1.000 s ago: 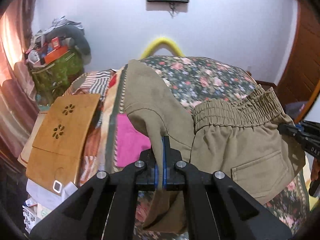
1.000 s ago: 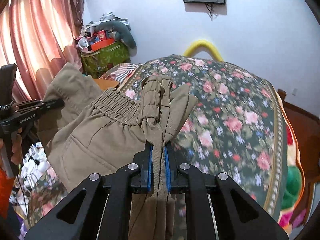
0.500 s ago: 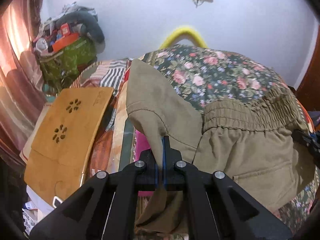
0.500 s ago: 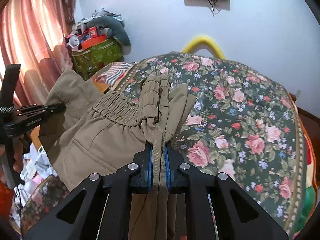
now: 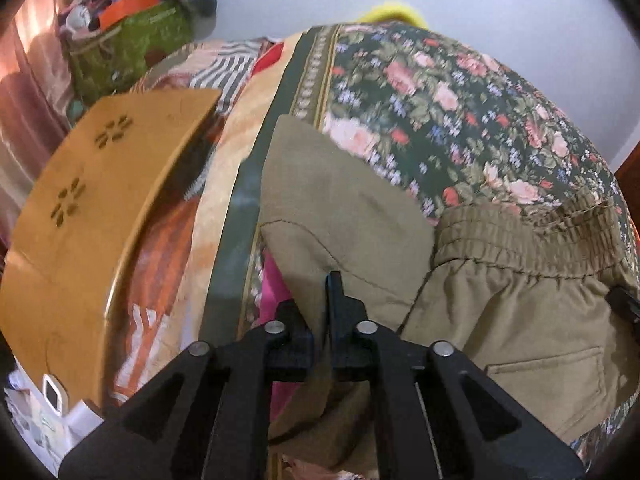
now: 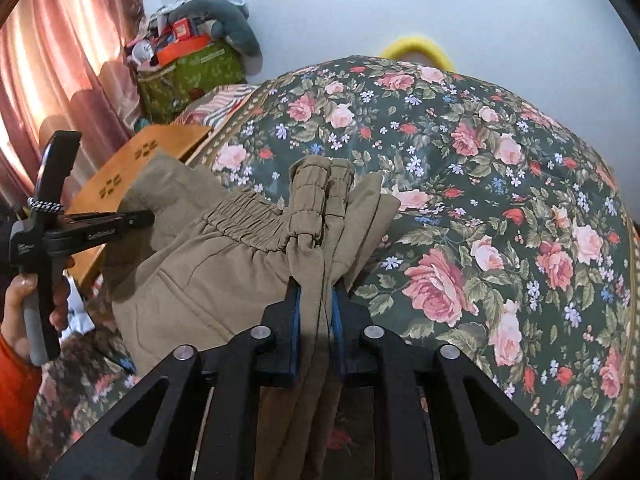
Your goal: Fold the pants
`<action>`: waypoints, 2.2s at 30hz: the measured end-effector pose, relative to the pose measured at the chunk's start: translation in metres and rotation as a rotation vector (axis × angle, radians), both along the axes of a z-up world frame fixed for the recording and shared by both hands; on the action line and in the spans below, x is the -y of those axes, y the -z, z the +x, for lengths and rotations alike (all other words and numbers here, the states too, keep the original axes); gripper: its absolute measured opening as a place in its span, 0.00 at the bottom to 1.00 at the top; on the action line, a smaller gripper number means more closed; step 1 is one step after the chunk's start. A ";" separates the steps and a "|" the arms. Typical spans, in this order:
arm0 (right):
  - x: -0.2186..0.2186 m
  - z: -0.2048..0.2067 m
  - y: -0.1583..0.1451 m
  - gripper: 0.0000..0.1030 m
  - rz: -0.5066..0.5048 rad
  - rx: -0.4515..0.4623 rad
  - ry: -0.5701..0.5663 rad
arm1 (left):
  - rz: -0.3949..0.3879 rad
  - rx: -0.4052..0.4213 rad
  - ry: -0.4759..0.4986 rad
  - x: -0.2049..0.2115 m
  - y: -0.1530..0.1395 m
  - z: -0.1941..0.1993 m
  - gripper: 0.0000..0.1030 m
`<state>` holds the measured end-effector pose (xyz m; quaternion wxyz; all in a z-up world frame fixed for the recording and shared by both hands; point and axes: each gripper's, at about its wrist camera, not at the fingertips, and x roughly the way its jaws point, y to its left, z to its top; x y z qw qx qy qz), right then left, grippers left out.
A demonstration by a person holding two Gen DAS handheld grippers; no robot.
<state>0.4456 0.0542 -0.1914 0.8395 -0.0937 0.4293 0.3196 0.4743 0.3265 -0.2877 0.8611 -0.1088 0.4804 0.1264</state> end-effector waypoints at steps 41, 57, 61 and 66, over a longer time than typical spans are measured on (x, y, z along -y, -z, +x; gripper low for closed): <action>0.126 -0.316 -0.238 0.32 0.396 0.568 -0.119 | 0.301 0.690 0.191 0.215 -0.306 -0.386 0.32; 0.148 -0.361 -0.238 0.88 0.471 0.595 0.012 | 0.264 0.827 0.134 0.239 -0.327 -0.476 0.92; 0.149 -0.367 -0.239 1.00 0.432 0.629 0.044 | 0.256 0.832 0.122 0.236 -0.324 -0.478 0.99; 0.150 -0.369 -0.238 1.00 0.421 0.624 0.050 | 0.230 0.824 0.122 0.235 -0.320 -0.478 0.99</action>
